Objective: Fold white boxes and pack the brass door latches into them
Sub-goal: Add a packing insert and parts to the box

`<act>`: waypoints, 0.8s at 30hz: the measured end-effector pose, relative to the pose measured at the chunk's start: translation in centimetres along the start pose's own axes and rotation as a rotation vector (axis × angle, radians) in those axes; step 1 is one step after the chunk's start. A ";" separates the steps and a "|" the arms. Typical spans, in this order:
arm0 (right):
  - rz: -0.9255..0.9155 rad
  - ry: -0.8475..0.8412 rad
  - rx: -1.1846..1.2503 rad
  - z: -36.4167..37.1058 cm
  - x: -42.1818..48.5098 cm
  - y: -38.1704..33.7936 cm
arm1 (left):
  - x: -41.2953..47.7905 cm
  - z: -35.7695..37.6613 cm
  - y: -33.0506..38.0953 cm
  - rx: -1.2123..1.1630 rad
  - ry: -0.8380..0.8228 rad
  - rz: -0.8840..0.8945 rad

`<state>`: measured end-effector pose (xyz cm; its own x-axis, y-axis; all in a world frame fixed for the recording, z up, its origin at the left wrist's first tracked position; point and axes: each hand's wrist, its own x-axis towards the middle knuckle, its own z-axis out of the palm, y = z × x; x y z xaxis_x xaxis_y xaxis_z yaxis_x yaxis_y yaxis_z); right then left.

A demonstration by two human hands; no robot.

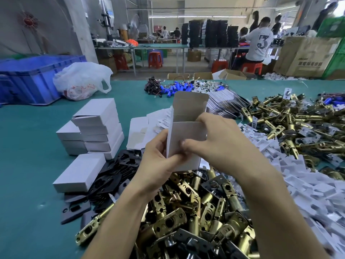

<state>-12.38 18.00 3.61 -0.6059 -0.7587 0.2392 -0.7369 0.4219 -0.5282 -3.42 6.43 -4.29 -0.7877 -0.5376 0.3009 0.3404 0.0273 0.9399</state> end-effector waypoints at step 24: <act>-0.027 -0.165 0.947 3.4 -2.2 5.4 | -0.7 1.5 1.5 0.241 -0.234 -0.072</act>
<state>-14.06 20.30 -2.52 -0.4889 -0.8532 0.1818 -0.1581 -0.1183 -0.9803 -3.18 8.11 -2.88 -0.9112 -0.3381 0.2353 0.1707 0.2100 0.9627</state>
